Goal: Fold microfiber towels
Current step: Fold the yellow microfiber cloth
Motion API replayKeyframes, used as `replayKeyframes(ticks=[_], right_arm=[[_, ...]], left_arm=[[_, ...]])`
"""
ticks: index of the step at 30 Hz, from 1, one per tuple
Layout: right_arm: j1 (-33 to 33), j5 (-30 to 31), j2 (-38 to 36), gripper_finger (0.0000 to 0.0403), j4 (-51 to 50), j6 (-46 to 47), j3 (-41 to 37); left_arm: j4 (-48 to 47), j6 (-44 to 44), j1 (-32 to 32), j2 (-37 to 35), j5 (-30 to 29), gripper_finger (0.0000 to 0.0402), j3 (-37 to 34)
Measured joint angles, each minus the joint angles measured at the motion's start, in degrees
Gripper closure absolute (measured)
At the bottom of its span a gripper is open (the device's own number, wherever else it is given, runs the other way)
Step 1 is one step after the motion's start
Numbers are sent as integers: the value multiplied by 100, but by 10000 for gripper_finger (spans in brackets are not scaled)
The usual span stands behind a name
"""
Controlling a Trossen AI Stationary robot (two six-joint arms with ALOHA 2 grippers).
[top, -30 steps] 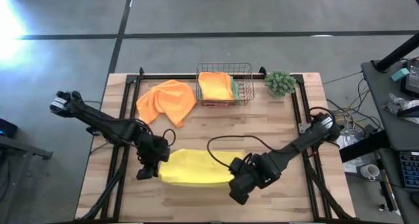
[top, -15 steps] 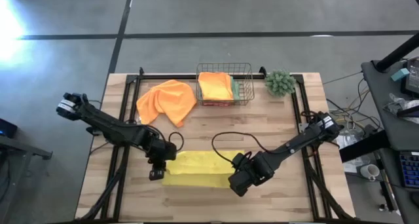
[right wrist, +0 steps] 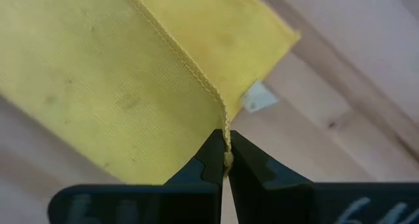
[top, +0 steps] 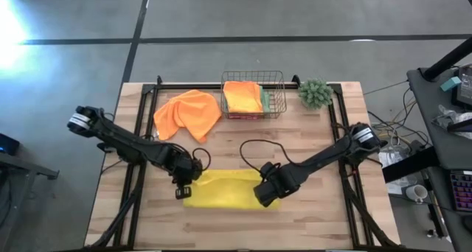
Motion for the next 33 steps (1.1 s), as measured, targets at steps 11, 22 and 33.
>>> replayKeyframes(ticks=[11, 22, 33], right_arm=[[-366, 157, 0, 394, 421, -351, -481], [-534, -30, 0, 339, 730, -763, -587], [-554, 121, -314, 254, 322, -1269, -144]], left_arm=[[-459, 177, 408, -15, -543, 402, -47], [-476, 306, 408, -15, -618, 363, -79], [-2157, 507, 484, -33, -534, 233, 528]])
